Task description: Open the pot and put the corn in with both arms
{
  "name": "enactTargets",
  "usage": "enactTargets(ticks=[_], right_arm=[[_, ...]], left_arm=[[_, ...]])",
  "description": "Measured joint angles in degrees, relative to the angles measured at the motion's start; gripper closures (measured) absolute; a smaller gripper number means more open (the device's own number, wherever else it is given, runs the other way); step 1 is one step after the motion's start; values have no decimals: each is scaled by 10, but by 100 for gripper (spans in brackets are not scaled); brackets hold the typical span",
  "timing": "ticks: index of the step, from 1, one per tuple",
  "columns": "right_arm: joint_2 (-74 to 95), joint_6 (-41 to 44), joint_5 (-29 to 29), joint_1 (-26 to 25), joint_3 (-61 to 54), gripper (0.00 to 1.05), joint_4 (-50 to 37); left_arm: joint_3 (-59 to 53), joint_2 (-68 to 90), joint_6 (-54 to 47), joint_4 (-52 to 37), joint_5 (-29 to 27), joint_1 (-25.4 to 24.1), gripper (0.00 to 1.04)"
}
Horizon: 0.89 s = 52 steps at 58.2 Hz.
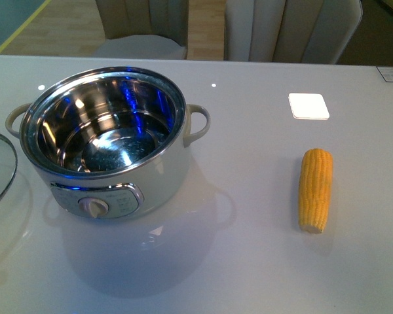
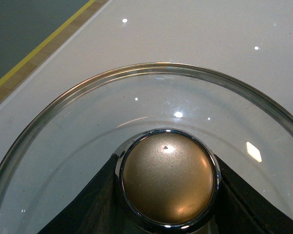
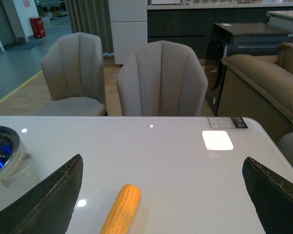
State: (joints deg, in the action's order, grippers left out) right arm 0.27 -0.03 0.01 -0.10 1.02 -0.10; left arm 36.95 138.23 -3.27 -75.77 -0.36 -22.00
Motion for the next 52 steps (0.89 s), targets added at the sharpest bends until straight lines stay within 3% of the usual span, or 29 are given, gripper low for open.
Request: enactTargets(ticks=[39,52], right_arm=[[0,0,0,0,0,9,0],[0,0,0,0,0,9,0]], left_arm=[[70,93,-14,-3,31,-26,60],[47,81,-28,-7,26,-29,26]])
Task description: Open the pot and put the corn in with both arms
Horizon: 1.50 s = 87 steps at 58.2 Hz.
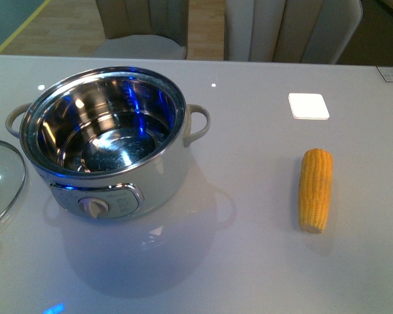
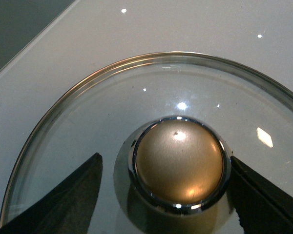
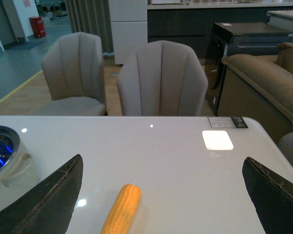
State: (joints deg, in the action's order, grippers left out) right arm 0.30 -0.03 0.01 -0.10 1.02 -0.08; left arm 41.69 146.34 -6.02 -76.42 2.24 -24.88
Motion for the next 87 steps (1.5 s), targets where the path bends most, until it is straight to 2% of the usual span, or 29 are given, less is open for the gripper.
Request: enactTargets(ticks=[7,9,25,38,46,70,76,79,80,81,83,85,87], right_arm=[[0,0,0,0,0,9,0],[0,0,0,0,0,9,0],[0,0,0,0,0,9,0],[0,0,0,0,0,9,0],[0,0,0,0,0,9,0],[0,0,0,0,0,9,0],[0,0,0,0,0,9,0],[-1,0,2,0,0,9,0],[-1,-1,2,0,0,9,0],[-1,-1,1,0,0,9,0],[2,0,-5,0,0,9,0],[2,0,-7,1,0,9,1],[-1,0,-5,1,0,9,1]], left_arm=[[-26,-30,2,0,-7,0,7],[-35,-45,3,1,-7,0,5],[-124,-263,38,23,-14,5,7],[-129,-270,42,24,-13,8,7],[-139,-266,40,-31,40,6,29],[-139,-266,41,-35,47,8,101],[-144,-271,43,-35,51,12,102],[-207,-340,50,-19,41,48,102],[-270,-424,54,-2,41,88,102],[-279,-438,54,1,42,95,102],[-348,-557,54,24,60,149,102],[-391,-649,54,48,68,176,102],[-410,-705,54,68,57,181,102]])
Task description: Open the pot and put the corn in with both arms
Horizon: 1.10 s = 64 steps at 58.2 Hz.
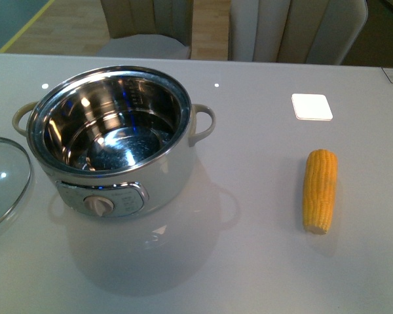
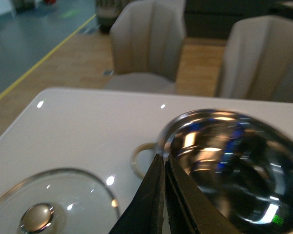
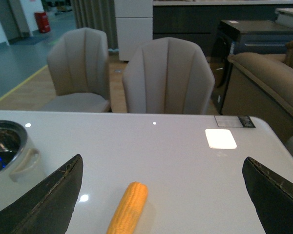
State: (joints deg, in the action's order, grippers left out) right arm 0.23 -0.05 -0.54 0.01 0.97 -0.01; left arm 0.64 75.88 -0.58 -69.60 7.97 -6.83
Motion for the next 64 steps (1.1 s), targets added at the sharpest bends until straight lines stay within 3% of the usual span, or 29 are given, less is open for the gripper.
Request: enactTargets(ticks=[9,13,22,27,43,64], right_arm=[[0,-1,7,0,0,9,0],[-1,-1,7,0,0,9,0],[-1,-1,5,0,0,9,0],[0,-1,6,0,0,9,0],[-1,-1,6,0,0,9,0],[-1,-1,6,0,0,9,0]], left_arm=[[-2,-159,3,102,-23,17,102],[-2,-218,4,151,-76,47,102],[-2,-331,4,260,-80,66,102],[0,-423,4,369,-80,67,102],[0,-544,4,481,-80,67,102],[0,-620,4,557,-80,67,102]])
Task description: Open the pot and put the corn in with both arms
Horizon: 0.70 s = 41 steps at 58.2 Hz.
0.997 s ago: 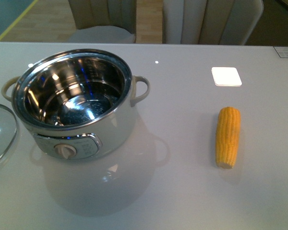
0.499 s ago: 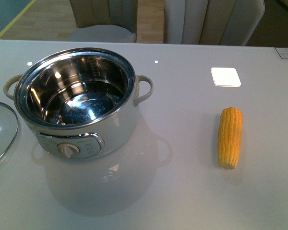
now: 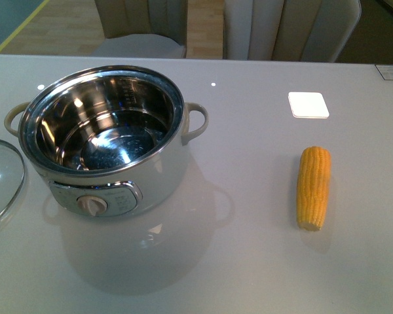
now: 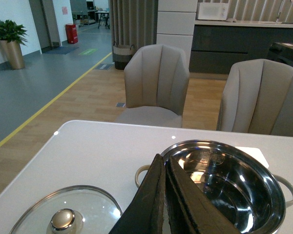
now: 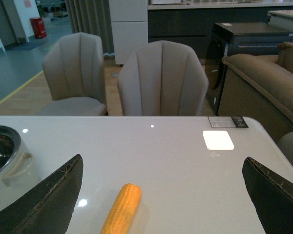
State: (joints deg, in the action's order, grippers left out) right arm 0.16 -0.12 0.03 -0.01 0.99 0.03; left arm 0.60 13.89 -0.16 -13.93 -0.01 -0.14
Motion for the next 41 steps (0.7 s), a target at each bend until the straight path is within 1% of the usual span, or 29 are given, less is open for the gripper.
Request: enactTargets(ticks=[13,14,17,19,37,41], right_arm=[[0,0,0,0,0,9,0],[0,0,0,0,0,9,0],[0,0,0,0,0,9,0],[0,0,0,0,0,9,0],[0,0,0,0,0,9,0],[0,0,0,0,0,9,0]], left_arm=[[0,-36,0,36,0,0,102],[0,-47,0,48,0,0,102],[0,-102,0,121,0,0,102],[0,-121,0,133,0,0,102],[0,-135,0,139,0,0,102],[0,-135,0,139,0,0,91]])
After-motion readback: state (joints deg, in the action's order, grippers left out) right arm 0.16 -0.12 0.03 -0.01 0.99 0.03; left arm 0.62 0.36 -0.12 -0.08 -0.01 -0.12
